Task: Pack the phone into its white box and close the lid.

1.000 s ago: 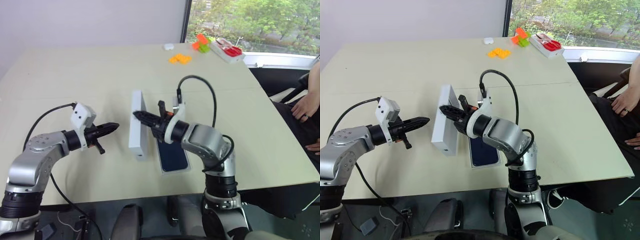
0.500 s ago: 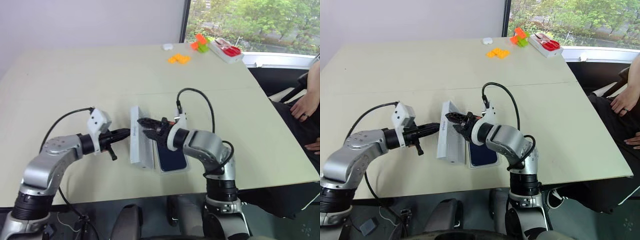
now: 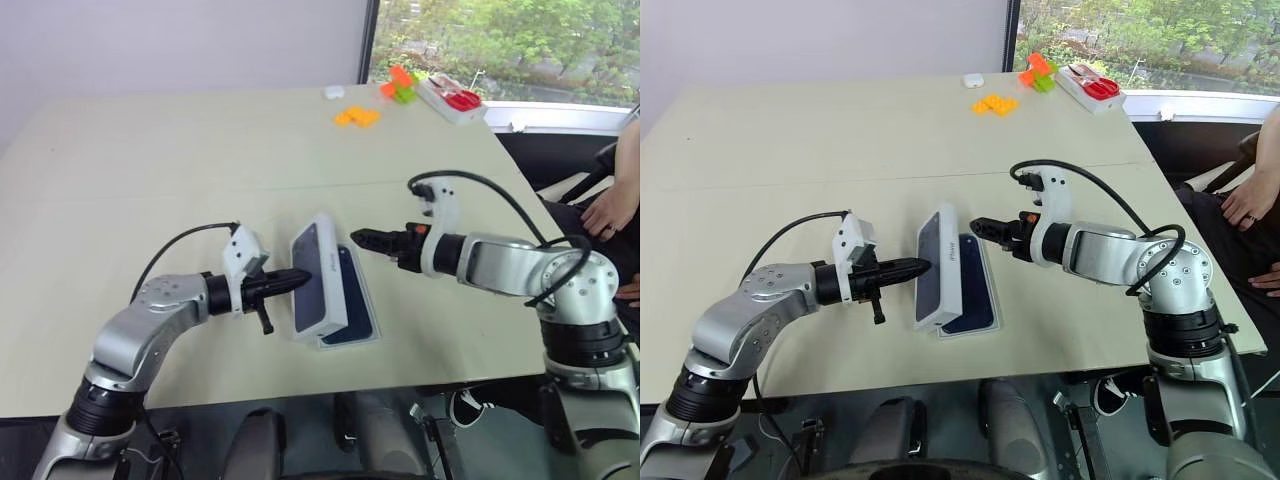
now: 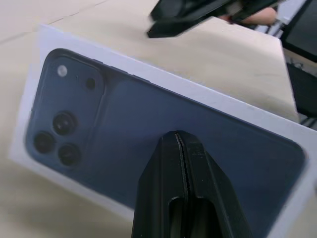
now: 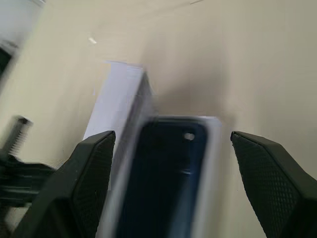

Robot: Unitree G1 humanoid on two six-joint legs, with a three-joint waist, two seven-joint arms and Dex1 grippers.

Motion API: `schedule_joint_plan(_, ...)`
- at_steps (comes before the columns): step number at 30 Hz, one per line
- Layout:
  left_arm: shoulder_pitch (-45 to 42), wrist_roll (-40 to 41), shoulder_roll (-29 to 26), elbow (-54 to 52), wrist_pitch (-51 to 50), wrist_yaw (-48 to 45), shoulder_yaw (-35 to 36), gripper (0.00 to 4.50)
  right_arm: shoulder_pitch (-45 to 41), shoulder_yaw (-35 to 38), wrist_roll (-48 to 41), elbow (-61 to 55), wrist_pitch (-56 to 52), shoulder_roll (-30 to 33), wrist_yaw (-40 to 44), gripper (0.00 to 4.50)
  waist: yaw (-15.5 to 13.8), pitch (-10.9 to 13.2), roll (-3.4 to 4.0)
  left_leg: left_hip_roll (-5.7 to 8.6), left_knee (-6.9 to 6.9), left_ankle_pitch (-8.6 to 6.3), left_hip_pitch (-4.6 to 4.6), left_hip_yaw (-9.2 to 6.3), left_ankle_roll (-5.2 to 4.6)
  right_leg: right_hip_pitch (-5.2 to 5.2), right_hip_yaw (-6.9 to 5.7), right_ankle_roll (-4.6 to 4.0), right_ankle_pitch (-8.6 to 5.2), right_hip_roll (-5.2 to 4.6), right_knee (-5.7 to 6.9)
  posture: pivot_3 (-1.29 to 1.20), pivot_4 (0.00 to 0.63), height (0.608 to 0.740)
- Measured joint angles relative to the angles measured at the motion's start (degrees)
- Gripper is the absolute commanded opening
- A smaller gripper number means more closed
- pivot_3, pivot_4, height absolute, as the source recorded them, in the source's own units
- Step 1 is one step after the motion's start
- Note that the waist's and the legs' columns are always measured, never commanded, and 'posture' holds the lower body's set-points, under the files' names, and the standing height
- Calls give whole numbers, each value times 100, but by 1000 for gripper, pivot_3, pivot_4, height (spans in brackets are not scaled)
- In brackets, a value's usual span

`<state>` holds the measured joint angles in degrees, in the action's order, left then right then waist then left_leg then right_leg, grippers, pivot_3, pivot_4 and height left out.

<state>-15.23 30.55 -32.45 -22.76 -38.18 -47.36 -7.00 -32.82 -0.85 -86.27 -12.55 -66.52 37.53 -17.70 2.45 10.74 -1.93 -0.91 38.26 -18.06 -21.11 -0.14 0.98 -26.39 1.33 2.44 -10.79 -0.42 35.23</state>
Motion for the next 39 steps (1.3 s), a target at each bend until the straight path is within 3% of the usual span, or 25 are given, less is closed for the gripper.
schedule_joint_plan(4,-52,25,93,-12,-32,44,-89,0,-7,-256,937,-151,-9,183,807,3893,-1,0,0,1,5,0,-3,0,0,0,0,0,0,-1,0,0,150,734)
schedule_joint_plan(8,-99,298,124,5,-167,412,604,0,-89,-621,2087,-407,146,567,1624,3893,-5,0,0,1,6,0,-12,-4,0,-9,-5,0,1,-3,0,0,150,734)
schedule_joint_plan(16,163,257,-286,306,-601,1053,1444,0,20,-1323,3936,-853,813,1101,3266,175,-9,0,0,8,7,0,4,-4,0,-16,-12,0,1,-13,-4,0,150,734)
schedule_joint_plan(17,234,250,-362,306,-650,1043,1441,0,51,-1374,4068,-884,858,1114,3408,76,-10,0,0,8,7,0,7,-4,0,-16,-12,0,1,-15,-4,0,150,734)
schedule_joint_plan(21,480,-70,-798,140,-679,790,723,0,101,-1648,4629,-1104,1008,1155,3968,76,-28,0,0,15,8,0,10,-3,0,-16,-11,-2,1,-20,-4,0,150,734)
schedule_joint_plan(24,565,-215,-818,99,-657,571,197,0,159,-1715,4907,-1163,1017,1084,4190,76,-49,0,-2,15,11,0,7,-4,0,-16,-12,-7,3,-21,-5,0,150,734)
schedule_joint_plan(39,158,-125,-514,-170,-793,154,-224,0,212,-1736,5638,-1236,810,649,4704,76,-53,0,-2,15,13,0,16,-4,0,-11,-13,-14,9,-16,1,0,150,734)
